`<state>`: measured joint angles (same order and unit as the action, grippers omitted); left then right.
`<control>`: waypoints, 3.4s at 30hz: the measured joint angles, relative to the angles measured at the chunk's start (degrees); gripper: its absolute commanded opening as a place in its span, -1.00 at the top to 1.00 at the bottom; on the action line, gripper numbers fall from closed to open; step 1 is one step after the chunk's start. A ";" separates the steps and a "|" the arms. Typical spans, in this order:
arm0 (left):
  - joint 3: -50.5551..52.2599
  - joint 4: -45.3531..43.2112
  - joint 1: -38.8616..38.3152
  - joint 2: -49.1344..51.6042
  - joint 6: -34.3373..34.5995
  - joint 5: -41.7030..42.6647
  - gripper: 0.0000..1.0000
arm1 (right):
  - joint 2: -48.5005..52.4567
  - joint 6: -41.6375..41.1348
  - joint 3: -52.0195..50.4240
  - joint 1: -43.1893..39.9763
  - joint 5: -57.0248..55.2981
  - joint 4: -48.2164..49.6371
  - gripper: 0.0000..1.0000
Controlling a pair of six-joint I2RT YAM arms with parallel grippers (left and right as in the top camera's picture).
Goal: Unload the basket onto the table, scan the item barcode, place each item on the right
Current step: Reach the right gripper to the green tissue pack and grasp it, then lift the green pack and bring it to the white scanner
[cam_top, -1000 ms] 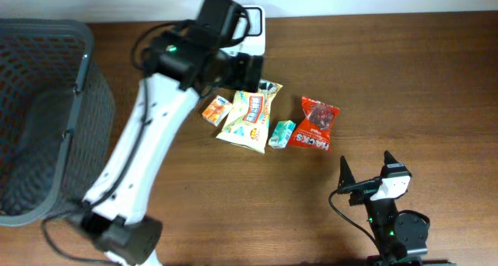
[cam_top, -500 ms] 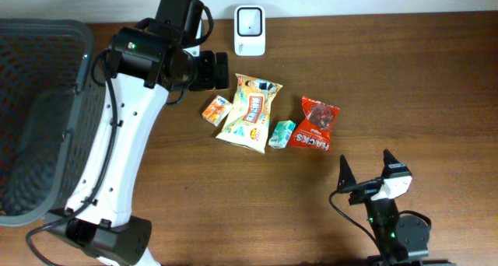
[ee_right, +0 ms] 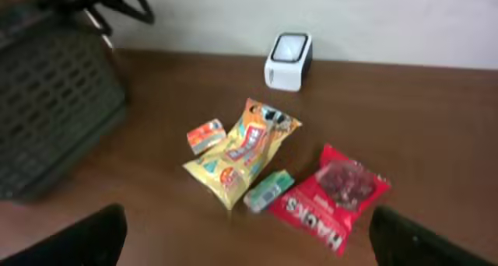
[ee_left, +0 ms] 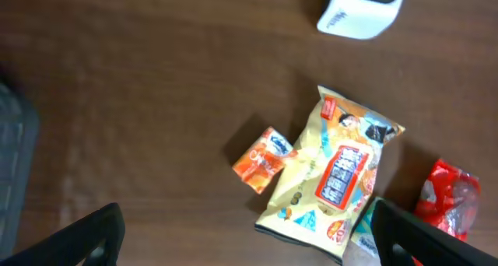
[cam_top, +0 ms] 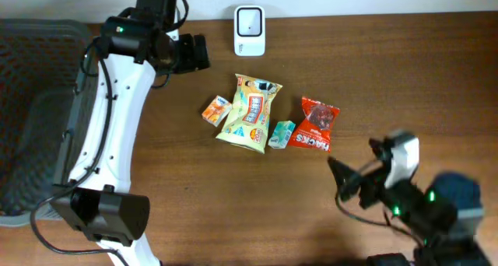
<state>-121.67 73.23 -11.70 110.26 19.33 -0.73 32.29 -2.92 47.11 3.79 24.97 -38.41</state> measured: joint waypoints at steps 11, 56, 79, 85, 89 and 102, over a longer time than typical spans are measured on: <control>0.07 0.52 1.62 4.07 0.00 -1.25 -0.98 | 45.46 -15.08 19.43 6.73 11.72 -5.03 -0.91; 0.07 0.61 1.60 12.24 0.02 -1.25 -0.98 | 78.40 -25.81 22.71 9.75 2.99 6.67 0.23; 0.07 0.61 1.60 12.24 0.00 -1.25 -0.99 | 78.53 -25.83 22.45 16.09 -1.01 8.68 -0.01; 0.04 0.61 1.60 12.24 0.00 -1.25 -0.98 | 78.55 -30.93 23.02 16.55 -15.30 4.98 -0.04; 0.04 0.57 1.60 12.24 0.00 -1.27 -0.98 | 79.19 -31.21 28.57 16.02 -19.78 -7.19 -0.26; 0.07 0.61 1.60 12.24 0.00 -1.25 -0.98 | 79.52 -15.30 27.56 7.21 -3.78 -5.51 0.05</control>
<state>-121.60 73.84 -10.11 122.50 19.33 -1.98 111.81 -18.22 74.67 11.00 21.19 -43.92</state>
